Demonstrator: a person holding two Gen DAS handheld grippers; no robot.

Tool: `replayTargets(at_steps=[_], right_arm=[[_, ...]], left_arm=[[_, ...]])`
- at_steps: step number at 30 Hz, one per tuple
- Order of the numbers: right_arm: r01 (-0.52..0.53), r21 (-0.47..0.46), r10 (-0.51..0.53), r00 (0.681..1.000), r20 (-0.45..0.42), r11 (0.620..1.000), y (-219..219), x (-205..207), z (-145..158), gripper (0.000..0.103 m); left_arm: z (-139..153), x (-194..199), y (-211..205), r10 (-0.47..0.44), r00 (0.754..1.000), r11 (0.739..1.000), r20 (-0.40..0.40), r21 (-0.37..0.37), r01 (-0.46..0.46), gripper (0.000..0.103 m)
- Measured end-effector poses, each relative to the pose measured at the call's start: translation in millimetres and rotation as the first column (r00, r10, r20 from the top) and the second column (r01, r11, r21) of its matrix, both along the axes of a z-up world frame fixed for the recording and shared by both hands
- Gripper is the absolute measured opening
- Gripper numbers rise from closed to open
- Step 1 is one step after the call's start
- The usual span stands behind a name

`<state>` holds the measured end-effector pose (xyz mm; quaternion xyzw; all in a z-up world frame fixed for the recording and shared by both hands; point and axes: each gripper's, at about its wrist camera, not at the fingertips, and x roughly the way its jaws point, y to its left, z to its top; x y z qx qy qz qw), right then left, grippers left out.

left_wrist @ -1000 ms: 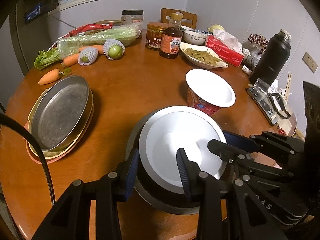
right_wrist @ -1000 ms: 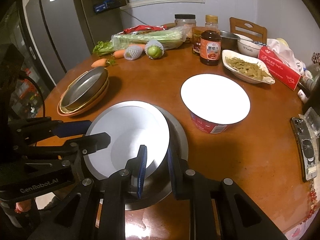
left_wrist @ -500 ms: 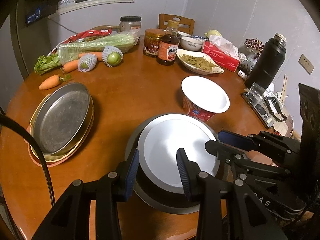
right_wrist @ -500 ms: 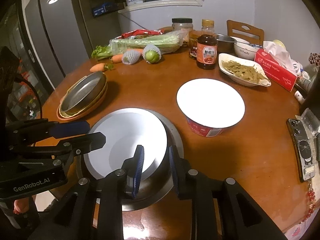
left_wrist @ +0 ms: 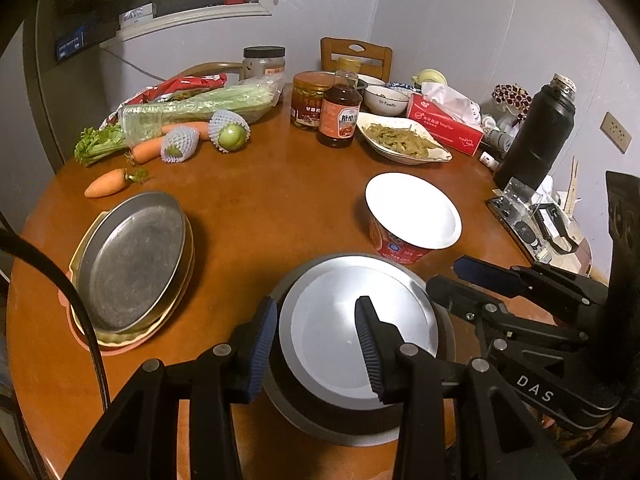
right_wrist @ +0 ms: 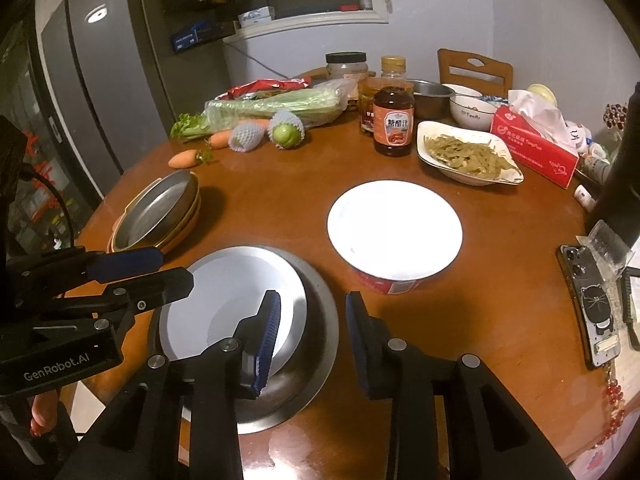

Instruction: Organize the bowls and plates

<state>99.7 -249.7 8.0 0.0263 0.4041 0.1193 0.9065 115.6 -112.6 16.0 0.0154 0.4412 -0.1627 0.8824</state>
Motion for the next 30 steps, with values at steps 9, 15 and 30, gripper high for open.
replayTargets(at_steps=[9, 15, 30], right_arm=[[0.047, 0.001, -0.047, 0.998, 0.04, 0.999, -14.7, 9.3, 14.0, 0.039], [0.088, 0.009, -0.088, 0.995, 0.056, 0.996, -33.3, 17.5, 21.4, 0.039], [0.185, 0.028, -0.185, 0.983, 0.002, 0.982, -75.5, 39.3, 4.2, 0.039]], left_arm=[[10.7, 13.9, -10.2, -0.01, 1.0, 1.0, 0.02, 0.006, 0.009, 0.041], [19.1, 28.3, -23.5, -0.029, 0.999, 1.0, 0.032, 0.009, 0.029, 0.041], [7.7, 78.5, -74.2, -0.112, 0.994, 0.994, -0.015, 0.009, 0.112, 0.042]])
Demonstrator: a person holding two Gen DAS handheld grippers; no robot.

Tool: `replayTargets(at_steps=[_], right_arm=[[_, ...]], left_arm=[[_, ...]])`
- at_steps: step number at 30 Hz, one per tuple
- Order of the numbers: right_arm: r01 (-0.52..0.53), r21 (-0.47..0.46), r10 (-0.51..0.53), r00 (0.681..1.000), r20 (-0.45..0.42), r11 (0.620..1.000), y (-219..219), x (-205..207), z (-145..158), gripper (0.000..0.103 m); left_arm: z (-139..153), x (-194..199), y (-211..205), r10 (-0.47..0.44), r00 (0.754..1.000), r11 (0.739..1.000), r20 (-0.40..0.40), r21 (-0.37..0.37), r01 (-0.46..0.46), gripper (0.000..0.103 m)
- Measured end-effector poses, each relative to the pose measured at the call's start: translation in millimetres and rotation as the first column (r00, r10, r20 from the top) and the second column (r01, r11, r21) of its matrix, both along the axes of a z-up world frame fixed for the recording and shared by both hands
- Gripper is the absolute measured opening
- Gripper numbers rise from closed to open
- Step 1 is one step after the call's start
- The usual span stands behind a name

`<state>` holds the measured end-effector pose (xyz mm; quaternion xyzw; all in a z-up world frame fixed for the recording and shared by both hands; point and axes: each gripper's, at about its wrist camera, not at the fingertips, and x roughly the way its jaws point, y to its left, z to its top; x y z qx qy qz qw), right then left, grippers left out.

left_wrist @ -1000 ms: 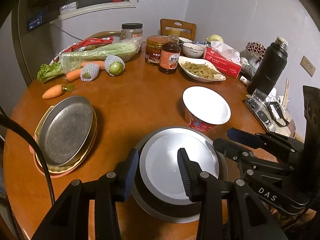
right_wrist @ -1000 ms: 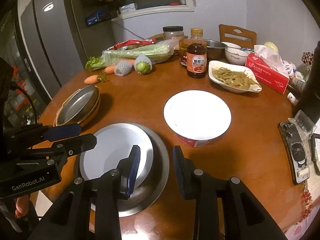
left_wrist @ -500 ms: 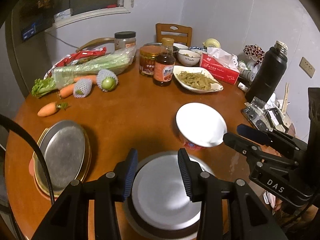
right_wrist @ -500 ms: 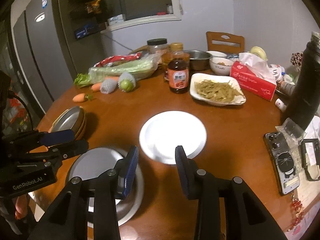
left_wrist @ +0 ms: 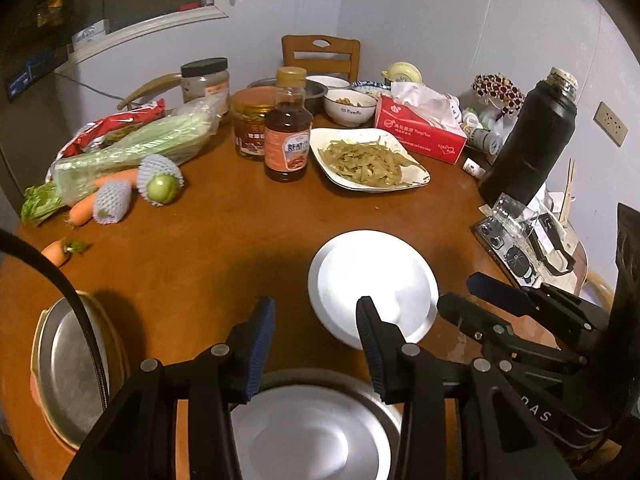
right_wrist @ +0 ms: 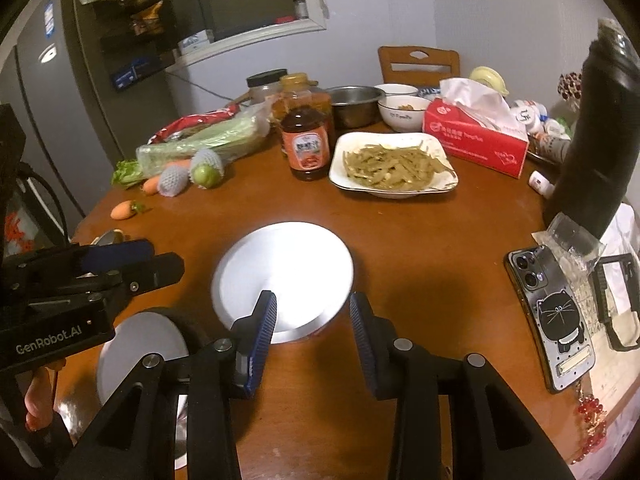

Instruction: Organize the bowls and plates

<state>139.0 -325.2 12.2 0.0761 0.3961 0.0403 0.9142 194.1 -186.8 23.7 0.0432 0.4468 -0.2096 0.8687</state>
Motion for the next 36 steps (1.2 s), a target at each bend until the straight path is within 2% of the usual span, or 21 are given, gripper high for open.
replayTargets(at_steps=[16, 29, 36], right_arm=[[-0.001, 0.041, 0.004, 0.998, -0.069, 0.999, -7.3, 24.8, -26.2, 0.04], [-0.036, 0.016, 0.037, 0.997, -0.071, 0.999, 1.2, 31.6, -32.4, 0.036], [-0.035, 0.001, 0.035, 0.996, -0.077, 0.999, 4.2, 32.7, -34.2, 0.033]], left_arm=[[-28.0, 27.2, -19.1, -0.011, 0.997, 1.0, -0.075, 0.023, 0.013, 0.042], [-36.0, 31.9, -25.8, -0.015, 0.997, 0.999, -0.073, 0.051, 0.019, 0.042], [-37.6, 31.3, -26.6, -0.024, 0.997, 0.999, -0.079, 0.047, 0.028, 0.036]])
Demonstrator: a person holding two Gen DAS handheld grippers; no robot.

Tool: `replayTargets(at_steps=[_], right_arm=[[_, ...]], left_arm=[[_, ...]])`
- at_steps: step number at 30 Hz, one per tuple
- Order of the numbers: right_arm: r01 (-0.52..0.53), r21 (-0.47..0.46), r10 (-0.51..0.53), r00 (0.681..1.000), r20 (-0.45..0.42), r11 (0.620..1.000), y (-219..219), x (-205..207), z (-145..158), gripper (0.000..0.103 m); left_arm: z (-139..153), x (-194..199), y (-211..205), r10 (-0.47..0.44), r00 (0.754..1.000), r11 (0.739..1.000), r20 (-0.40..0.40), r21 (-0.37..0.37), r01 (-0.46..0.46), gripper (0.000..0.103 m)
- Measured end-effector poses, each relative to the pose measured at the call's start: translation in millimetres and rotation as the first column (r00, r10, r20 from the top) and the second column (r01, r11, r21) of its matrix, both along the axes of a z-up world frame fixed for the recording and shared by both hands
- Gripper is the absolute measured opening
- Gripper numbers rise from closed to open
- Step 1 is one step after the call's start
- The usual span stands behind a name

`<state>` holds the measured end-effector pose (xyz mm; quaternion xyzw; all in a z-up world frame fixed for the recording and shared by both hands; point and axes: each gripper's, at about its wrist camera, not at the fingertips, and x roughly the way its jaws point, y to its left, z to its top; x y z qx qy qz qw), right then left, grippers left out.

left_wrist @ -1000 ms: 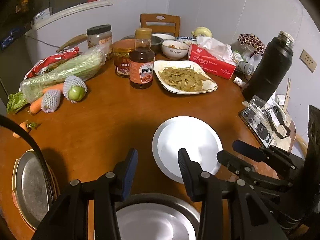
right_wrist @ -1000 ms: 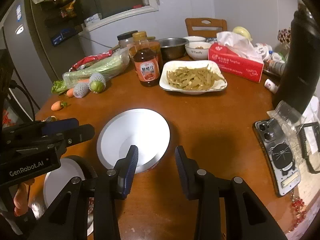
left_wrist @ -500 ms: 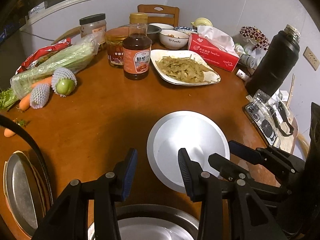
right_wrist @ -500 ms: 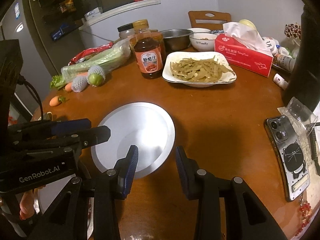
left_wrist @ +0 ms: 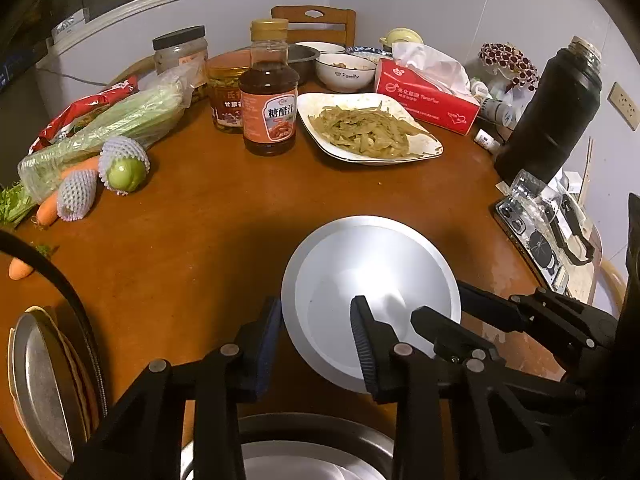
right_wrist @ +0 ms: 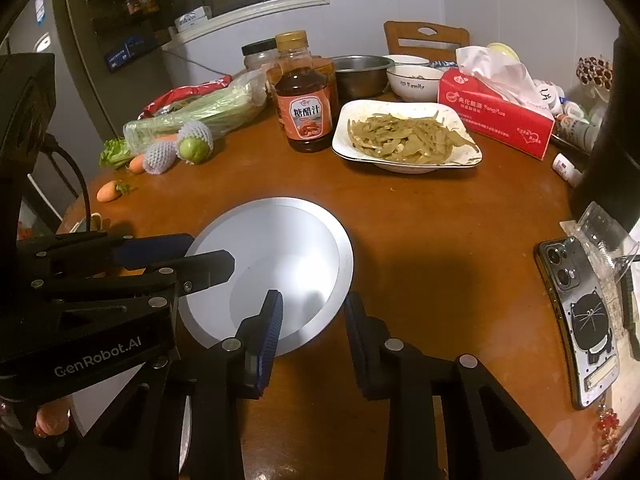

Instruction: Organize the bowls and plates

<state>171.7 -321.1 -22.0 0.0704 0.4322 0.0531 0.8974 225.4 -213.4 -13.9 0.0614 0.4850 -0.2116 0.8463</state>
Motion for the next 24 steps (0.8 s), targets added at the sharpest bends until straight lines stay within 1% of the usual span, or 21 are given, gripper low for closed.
replayTargets(at_steps=[6, 11, 16, 24], right_arm=[[0.007, -0.004, -0.007, 1.0, 0.006, 1.0, 0.6, -0.9, 2.5, 0.031], [0.002, -0.006, -0.002, 0.999, 0.032, 1.0, 3.6, -4.4, 11.7, 0.031], [-0.012, -0.01, 0.013, 0.998, 0.061, 1.0, 10.8, -9.3, 24.3, 0.031], [-0.046, -0.019, 0.048, 0.991, 0.129, 0.999, 29.4, -23.5, 53.1, 0.031]], left_arm=[[5.3, -2.3, 3.3, 0.008, 1.0, 1.0, 0.016, -0.014, -0.007, 0.036], [15.0, -6.4, 9.0, 0.019, 0.999, 0.999, 0.038, -0.028, -0.018, 0.036], [31.1, -16.2, 19.6, 0.033, 0.997, 0.999, 0.073, -0.034, -0.031, 0.036], [60.5, -37.5, 41.6, 0.062, 0.989, 0.997, 0.135, -0.054, -0.055, 0.036]])
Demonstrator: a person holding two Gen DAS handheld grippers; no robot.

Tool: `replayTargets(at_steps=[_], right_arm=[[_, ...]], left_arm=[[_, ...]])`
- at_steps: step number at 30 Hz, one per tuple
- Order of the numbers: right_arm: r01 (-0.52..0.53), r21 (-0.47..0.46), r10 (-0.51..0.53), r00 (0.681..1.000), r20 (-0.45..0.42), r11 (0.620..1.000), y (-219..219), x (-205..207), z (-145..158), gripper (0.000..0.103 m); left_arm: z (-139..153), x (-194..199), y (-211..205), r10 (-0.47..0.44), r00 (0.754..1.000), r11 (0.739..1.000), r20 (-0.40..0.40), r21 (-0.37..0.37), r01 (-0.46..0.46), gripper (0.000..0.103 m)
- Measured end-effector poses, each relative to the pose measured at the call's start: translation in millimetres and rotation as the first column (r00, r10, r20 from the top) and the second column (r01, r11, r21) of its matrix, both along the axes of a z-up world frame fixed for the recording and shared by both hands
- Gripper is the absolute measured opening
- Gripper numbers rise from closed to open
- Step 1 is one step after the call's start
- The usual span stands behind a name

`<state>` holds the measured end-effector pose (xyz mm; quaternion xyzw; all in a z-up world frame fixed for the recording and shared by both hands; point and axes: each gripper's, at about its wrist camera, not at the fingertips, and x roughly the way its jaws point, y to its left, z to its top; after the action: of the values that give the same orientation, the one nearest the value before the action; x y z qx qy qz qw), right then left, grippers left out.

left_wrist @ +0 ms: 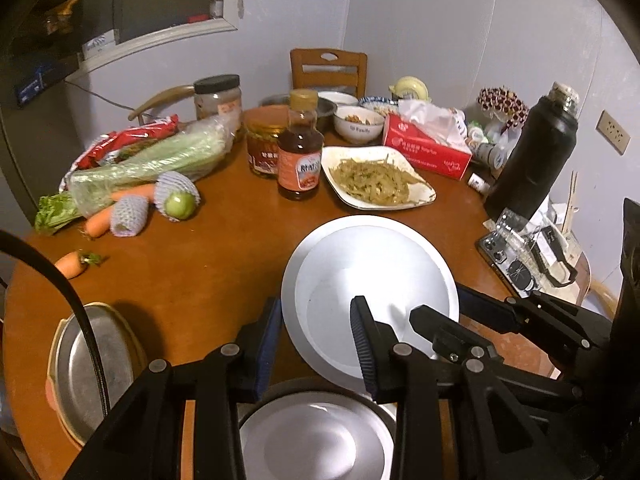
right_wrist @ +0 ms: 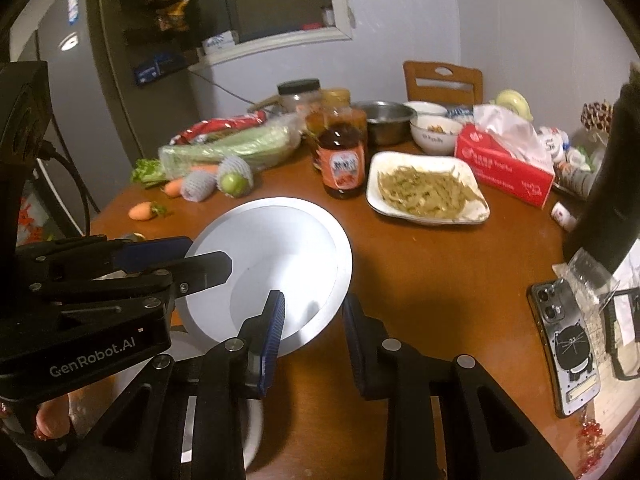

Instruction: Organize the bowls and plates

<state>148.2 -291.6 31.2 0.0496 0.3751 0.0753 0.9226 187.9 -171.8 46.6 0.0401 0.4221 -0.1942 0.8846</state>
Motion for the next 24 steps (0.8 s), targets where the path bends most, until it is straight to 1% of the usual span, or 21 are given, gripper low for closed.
replayTargets(at_steps=[5, 14, 24], right_arm=[[-0.019, -0.004, 0.019, 0.999, 0.034, 1.0, 14.1, -12.7, 15.1, 0.031], [-0.052, -0.031, 0.054, 0.995, 0.085, 0.998, 40.8, -36.5, 37.3, 0.031], [-0.082, -0.05, 0.087, 0.989, 0.116, 0.995, 63.7, -64.2, 51.8, 0.031]], left_arm=[[15.2, -18.1, 15.3, 0.015, 0.999, 1.0, 0.042, -0.009, -0.015, 0.036], [34.8, -48.4, 41.3, 0.051, 0.995, 0.998, 0.09, -0.03, -0.048, 0.036], [47.2, -80.2, 60.5, 0.071, 0.989, 0.997, 0.128, -0.045, -0.065, 0.036]])
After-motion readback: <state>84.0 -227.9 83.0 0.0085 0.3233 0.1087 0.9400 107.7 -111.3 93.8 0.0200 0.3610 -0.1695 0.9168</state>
